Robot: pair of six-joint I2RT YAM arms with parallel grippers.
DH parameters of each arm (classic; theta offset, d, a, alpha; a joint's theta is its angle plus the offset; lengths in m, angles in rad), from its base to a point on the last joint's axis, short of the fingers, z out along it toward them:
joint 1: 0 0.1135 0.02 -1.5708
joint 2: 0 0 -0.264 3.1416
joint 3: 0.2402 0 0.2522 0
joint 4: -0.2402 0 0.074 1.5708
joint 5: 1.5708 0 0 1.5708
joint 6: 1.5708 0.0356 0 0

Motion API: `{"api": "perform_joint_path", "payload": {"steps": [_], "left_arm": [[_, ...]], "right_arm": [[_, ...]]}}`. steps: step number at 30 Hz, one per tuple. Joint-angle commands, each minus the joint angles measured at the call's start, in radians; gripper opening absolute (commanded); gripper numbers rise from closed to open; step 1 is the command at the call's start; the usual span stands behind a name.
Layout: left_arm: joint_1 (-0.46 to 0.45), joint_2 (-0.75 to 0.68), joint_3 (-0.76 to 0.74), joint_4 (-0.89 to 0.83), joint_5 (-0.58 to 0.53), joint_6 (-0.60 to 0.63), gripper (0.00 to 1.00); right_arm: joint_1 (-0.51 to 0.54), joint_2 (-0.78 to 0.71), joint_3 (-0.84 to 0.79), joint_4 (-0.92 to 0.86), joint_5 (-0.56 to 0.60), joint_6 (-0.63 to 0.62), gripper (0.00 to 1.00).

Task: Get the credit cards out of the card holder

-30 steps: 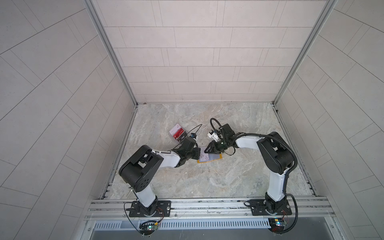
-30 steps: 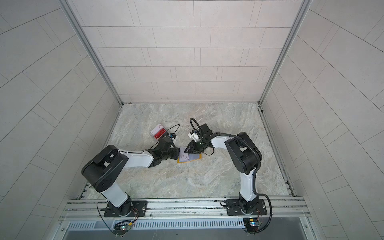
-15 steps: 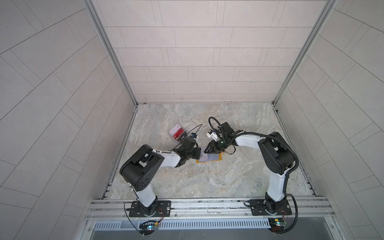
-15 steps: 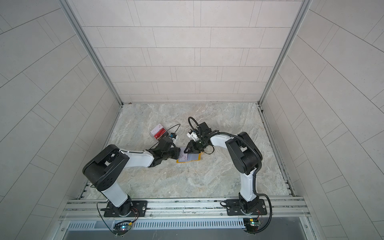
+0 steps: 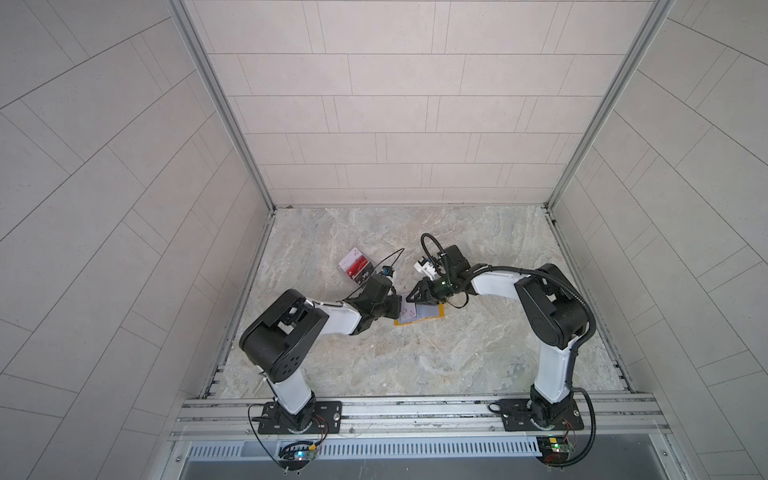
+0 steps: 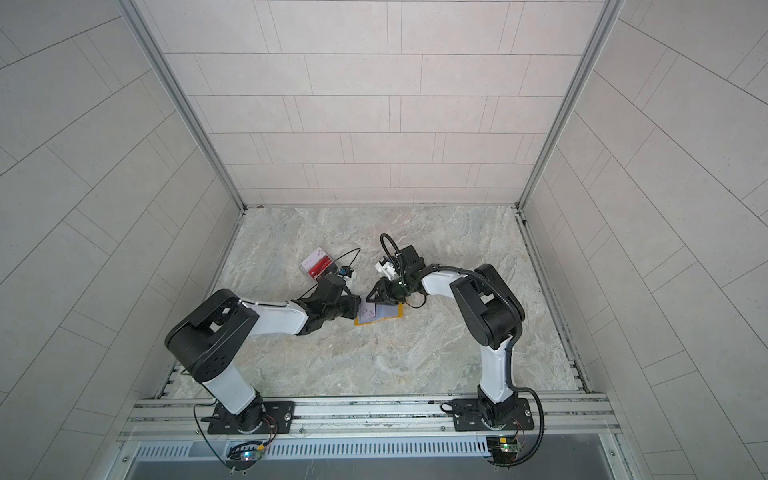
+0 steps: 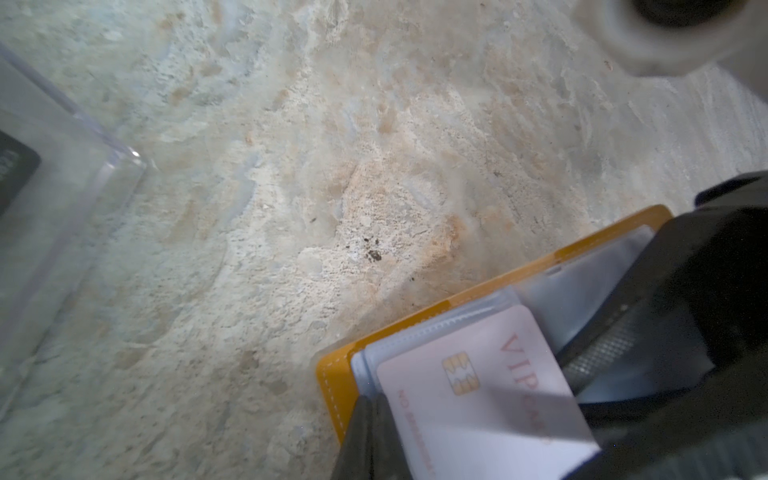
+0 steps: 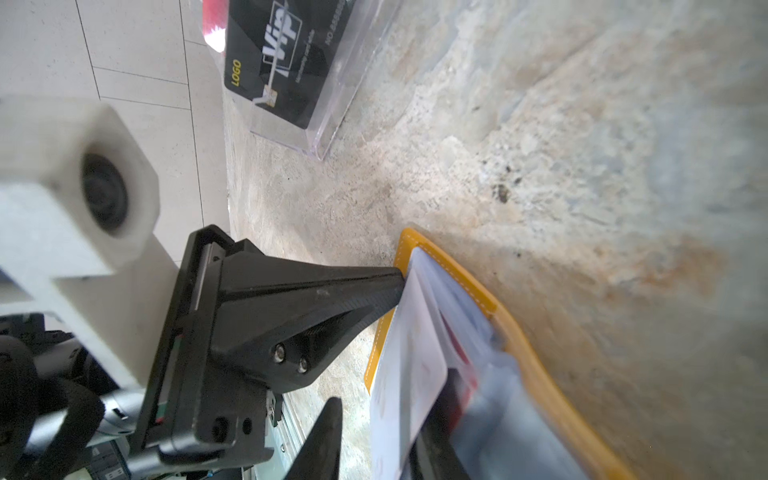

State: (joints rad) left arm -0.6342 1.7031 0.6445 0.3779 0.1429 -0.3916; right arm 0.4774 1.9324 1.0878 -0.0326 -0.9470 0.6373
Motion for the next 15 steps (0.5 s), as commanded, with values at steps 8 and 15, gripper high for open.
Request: {"api": "perform_joint_path", "payload": {"steps": [8,15], "left_arm": [[-0.007,0.024,-0.032,-0.074,0.019,-0.002,0.0],[-0.008,0.021,-0.038,-0.079,0.013,-0.001,0.0]], "right_arm": [[0.017,0.084,0.038,0.036,-0.032,0.024,0.31],[0.011,0.091,0.013,0.07,-0.062,0.025,0.31]]}}
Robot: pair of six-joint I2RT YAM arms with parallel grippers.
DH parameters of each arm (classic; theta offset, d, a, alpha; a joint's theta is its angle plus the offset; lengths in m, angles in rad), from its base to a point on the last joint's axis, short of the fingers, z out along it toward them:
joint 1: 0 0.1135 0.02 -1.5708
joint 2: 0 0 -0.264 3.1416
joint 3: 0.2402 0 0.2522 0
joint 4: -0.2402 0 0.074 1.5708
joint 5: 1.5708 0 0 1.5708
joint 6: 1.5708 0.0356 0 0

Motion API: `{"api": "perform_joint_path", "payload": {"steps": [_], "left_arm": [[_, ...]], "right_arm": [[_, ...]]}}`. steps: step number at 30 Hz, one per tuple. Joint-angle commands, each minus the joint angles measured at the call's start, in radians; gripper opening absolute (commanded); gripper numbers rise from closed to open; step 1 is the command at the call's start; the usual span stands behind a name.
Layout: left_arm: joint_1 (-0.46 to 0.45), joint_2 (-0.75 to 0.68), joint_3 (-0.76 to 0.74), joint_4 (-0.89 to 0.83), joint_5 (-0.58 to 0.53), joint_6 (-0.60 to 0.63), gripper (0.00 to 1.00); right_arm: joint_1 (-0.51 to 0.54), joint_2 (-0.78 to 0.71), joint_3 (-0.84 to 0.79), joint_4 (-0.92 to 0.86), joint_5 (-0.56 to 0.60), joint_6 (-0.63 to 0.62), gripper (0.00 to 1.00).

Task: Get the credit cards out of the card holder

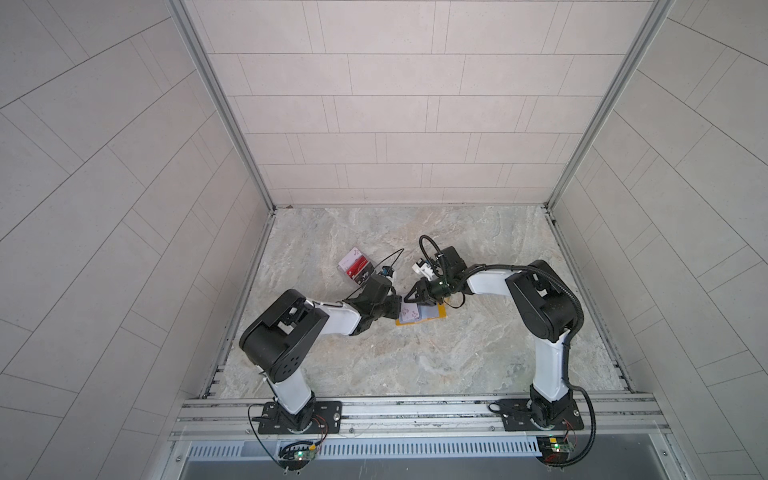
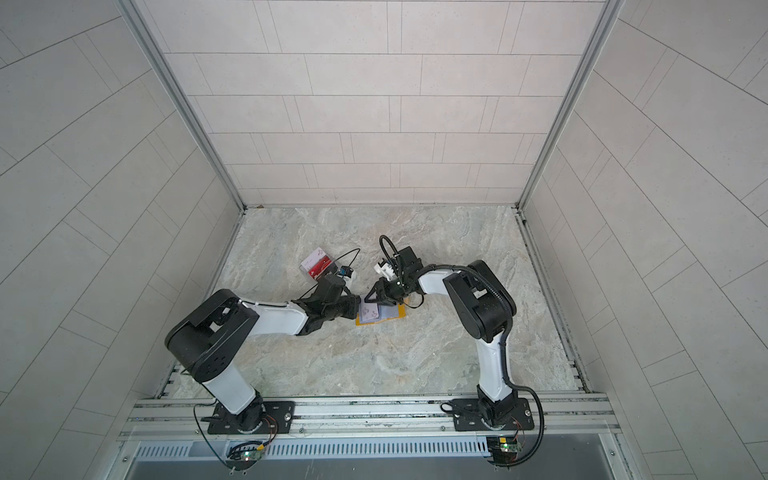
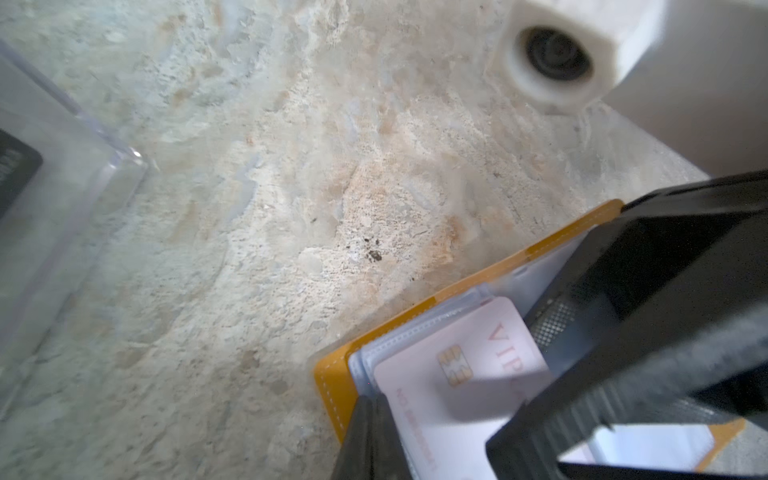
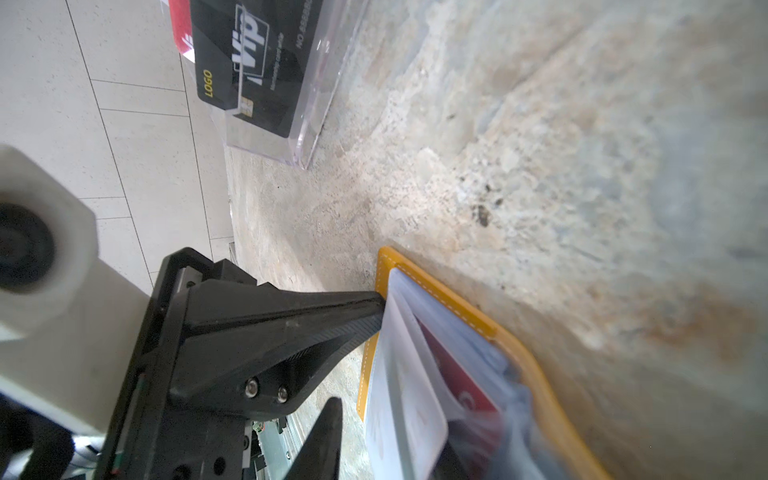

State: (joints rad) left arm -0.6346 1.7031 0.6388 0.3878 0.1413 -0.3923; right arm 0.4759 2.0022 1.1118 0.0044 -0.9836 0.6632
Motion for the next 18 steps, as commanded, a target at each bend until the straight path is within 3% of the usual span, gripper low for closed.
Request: {"api": "perform_joint_path", "payload": {"steps": [1,18], "left_arm": [[-0.007,0.022,-0.033,-0.089,0.014,-0.002,0.0],[-0.007,0.021,-0.034,-0.096,0.002,-0.002,0.0]], "right_arm": [[0.008,0.018,-0.017,0.043,-0.028,0.002,0.3],[-0.048,-0.028,-0.083,0.192,-0.116,0.06,0.28]]}}
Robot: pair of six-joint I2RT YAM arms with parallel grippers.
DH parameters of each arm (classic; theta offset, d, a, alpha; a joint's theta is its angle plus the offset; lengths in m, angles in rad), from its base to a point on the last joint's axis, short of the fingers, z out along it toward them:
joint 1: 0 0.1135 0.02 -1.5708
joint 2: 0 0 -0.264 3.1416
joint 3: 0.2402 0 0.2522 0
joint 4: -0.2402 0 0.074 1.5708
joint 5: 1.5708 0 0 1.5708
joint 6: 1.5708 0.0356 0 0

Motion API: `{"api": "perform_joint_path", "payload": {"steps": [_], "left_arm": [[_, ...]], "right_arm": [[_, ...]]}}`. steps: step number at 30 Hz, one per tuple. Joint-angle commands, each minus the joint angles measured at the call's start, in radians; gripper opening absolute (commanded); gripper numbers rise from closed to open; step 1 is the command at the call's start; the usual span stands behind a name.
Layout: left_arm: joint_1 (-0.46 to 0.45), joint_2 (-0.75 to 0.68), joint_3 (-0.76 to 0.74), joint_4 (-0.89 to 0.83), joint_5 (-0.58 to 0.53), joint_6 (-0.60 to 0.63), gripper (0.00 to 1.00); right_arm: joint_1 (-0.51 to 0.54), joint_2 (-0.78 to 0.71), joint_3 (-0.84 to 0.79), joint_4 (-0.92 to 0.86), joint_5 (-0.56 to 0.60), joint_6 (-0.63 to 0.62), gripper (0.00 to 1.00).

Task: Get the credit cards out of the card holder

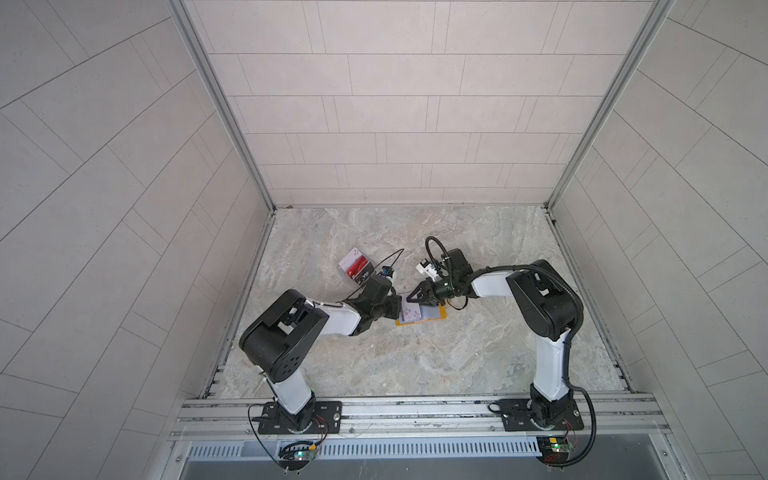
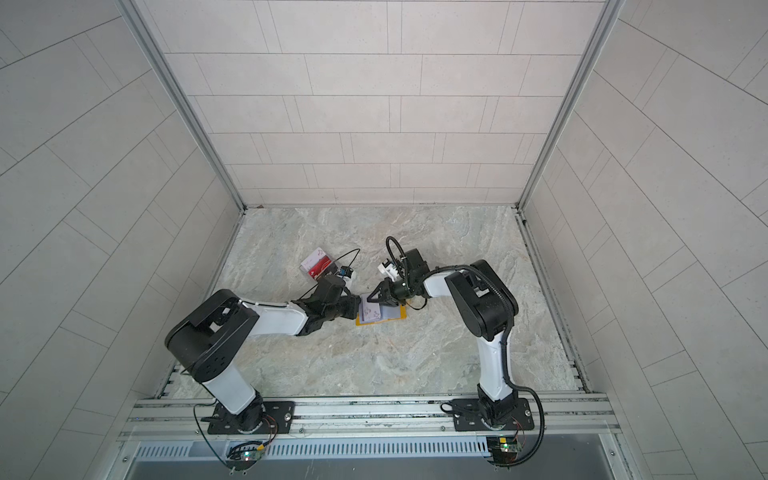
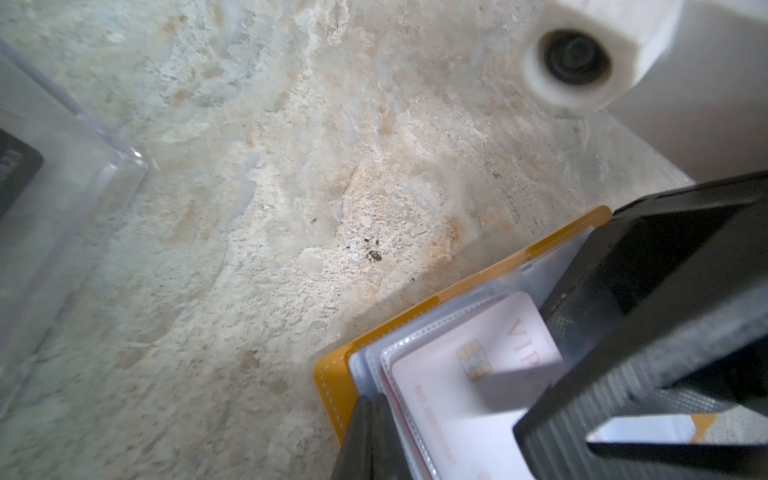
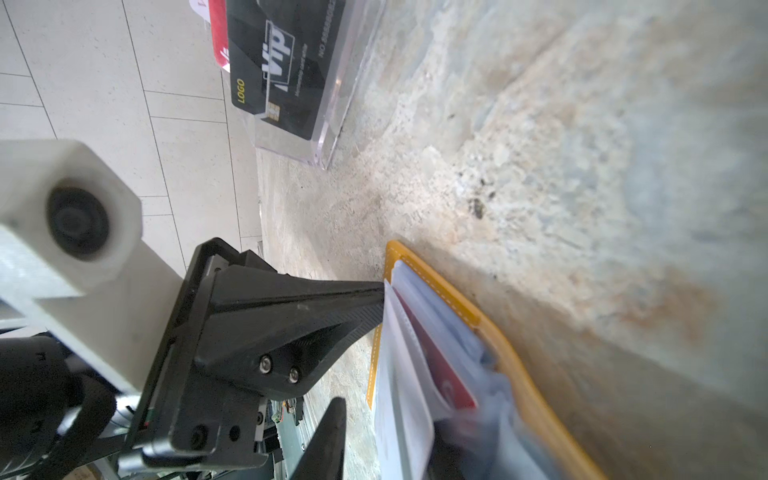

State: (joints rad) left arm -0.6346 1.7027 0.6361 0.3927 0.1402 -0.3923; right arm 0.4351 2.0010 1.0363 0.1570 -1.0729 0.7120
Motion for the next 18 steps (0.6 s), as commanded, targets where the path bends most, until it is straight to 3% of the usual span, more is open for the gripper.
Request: {"api": "perform_joint_path", "payload": {"steps": [1,18], "left_arm": [[-0.007,0.02,-0.033,-0.102,0.003,-0.002,0.0],[-0.007,0.017,-0.026,-0.105,0.003,-0.005,0.0]], "right_arm": [[-0.01,-0.027,-0.011,0.047,-0.027,0.015,0.28],[-0.044,-0.046,-0.053,0.093,-0.028,0.037,0.26]]}}
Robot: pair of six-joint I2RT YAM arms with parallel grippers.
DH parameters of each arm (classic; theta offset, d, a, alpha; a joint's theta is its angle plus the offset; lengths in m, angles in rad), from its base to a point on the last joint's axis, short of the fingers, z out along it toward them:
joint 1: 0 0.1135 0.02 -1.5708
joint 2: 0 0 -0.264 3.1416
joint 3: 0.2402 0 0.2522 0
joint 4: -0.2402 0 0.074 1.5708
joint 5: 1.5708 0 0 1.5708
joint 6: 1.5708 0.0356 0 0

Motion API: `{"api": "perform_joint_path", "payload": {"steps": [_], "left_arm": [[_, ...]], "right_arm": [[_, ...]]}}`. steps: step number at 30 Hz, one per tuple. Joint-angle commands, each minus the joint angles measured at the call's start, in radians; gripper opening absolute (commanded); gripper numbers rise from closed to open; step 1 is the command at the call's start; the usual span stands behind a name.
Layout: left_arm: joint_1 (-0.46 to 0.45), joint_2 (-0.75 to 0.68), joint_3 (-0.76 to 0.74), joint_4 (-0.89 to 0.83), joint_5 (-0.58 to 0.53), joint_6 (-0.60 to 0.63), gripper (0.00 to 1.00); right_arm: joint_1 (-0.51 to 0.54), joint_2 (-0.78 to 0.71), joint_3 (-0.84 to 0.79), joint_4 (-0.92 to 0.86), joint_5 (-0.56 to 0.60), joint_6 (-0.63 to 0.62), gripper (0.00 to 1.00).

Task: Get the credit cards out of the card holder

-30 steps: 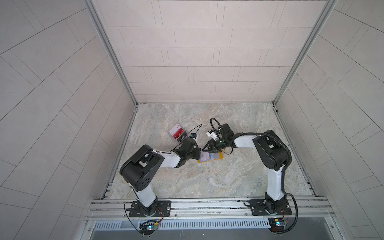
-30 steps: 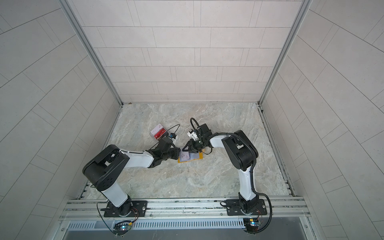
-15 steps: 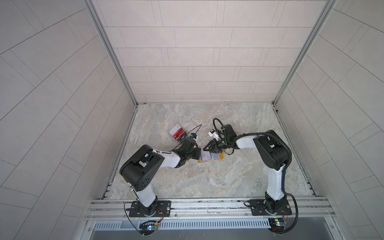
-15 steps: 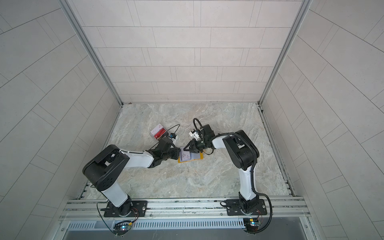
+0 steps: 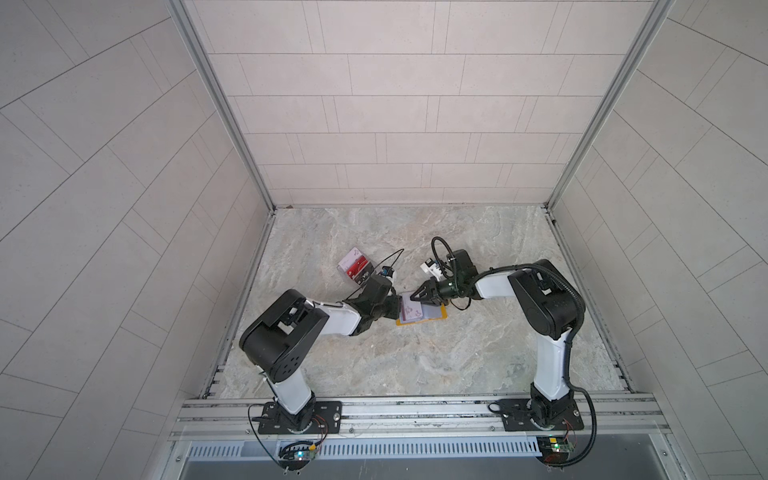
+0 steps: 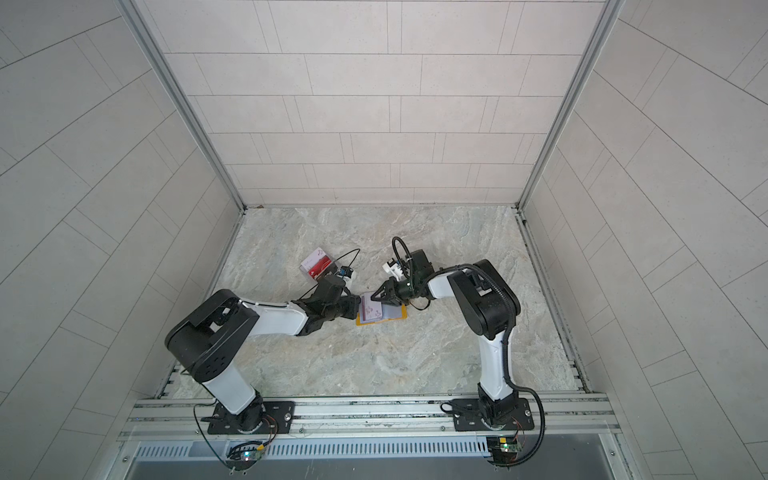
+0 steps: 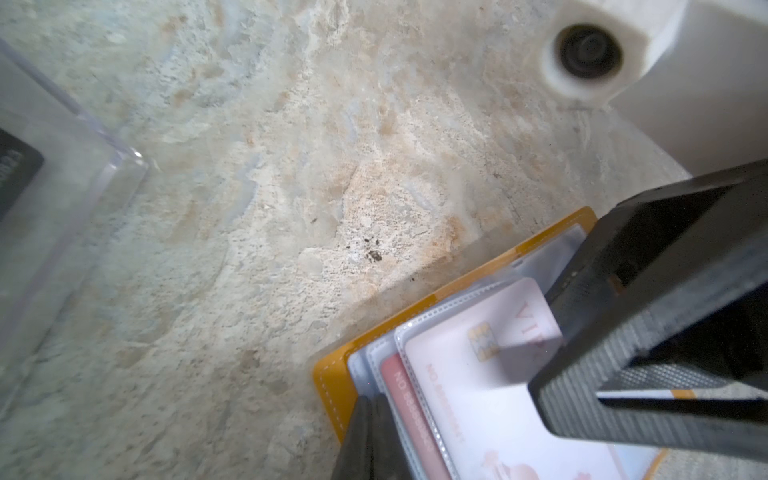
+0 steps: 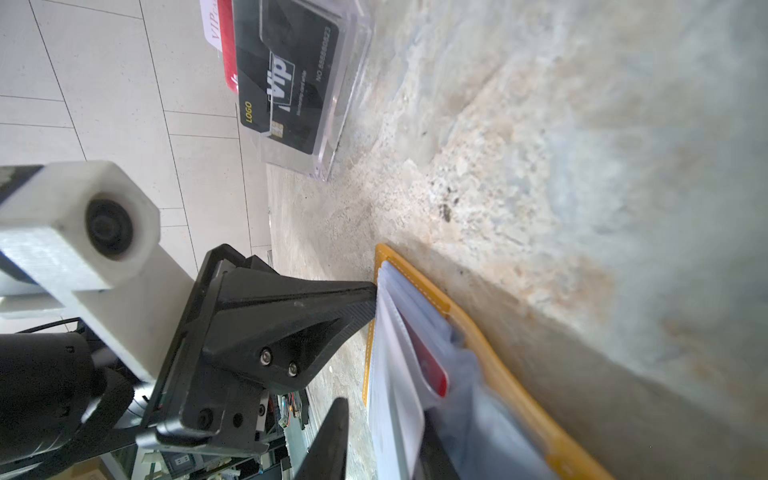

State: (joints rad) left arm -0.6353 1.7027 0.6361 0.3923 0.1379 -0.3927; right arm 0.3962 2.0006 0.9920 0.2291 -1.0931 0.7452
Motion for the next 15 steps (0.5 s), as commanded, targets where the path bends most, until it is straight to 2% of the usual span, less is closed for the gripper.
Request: {"api": "perform_joint_path", "payload": {"steps": [1,9,15], "left_arm": [[-0.006,0.015,-0.025,-0.104,0.012,-0.004,0.0],[-0.006,-0.006,0.022,-0.094,0.08,-0.009,0.0],[-0.004,-0.045,0.054,-0.126,0.085,0.004,0.0]], "right_arm": [[-0.004,-0.041,-0.008,0.022,-0.006,0.005,0.26],[0.017,-0.014,0.005,0.037,0.002,0.019,0.26],[0.019,0.02,0.023,0.03,0.016,0.019,0.26]]}}
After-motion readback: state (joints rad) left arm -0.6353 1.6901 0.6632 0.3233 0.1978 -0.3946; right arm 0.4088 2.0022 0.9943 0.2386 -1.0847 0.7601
